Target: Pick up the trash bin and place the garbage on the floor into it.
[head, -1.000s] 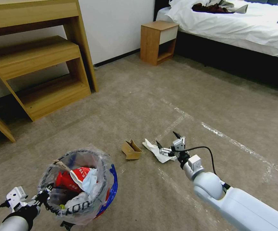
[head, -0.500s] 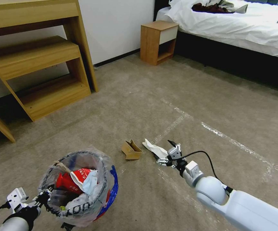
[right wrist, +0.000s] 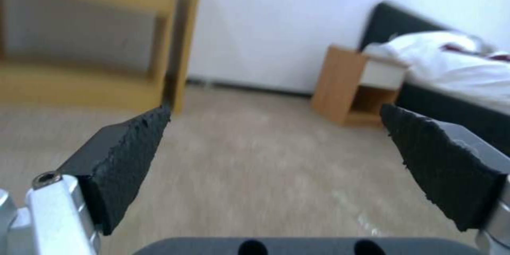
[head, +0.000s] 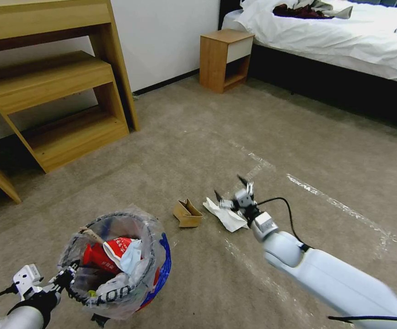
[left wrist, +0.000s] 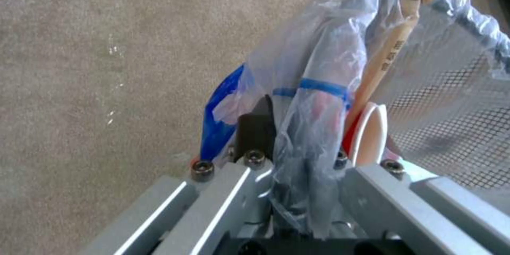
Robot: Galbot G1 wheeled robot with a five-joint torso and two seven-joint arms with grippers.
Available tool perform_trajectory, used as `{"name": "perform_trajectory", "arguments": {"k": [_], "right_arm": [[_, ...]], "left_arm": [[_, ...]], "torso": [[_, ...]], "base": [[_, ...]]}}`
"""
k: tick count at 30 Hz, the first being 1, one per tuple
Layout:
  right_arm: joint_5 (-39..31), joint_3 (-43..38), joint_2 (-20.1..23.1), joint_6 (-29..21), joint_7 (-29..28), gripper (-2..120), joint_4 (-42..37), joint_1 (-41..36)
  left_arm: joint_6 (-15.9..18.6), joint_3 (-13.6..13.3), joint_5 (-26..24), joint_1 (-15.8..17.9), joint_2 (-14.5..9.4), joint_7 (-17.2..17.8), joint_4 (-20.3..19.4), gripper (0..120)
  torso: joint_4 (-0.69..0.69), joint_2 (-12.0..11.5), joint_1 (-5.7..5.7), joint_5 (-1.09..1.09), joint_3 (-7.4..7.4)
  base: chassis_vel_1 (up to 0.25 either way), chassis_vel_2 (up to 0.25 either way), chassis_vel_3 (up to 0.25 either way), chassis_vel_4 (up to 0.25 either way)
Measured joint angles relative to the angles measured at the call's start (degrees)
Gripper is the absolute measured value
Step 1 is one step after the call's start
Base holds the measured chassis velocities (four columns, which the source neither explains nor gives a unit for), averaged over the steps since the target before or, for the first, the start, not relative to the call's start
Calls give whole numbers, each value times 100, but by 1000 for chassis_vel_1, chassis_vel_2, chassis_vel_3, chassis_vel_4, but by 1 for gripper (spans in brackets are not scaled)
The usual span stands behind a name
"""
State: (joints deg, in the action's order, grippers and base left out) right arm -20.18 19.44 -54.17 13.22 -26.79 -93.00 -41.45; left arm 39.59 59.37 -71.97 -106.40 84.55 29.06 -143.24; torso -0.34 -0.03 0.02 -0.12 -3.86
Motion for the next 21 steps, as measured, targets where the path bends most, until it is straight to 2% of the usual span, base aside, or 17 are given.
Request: {"name": "perform_trajectory", "arguments": {"k": [5, 9, 21], "right_arm": [[166, -352, -301, 170, 24, 100, -128, -394], [232, -511, -346, 355, 167, 100, -158, -599], [141, -672, -637, 539, 427, 100, -216, -593]], "left_arm": [[-2, 51, -5, -39, 29, 0, 0, 0], [-6, 51, 3, -41, 57, -1, 0, 0], [-12, 57, 64, -29, 158, -10, 0, 0]], "torso": [[-1, 0, 0, 1, 0], [-4, 0, 0, 1, 0], [-2, 0, 0, 1, 0]], "base": [[0, 0, 0, 0], [0, 0, 0, 0], [0, 0, 0, 0]]}}
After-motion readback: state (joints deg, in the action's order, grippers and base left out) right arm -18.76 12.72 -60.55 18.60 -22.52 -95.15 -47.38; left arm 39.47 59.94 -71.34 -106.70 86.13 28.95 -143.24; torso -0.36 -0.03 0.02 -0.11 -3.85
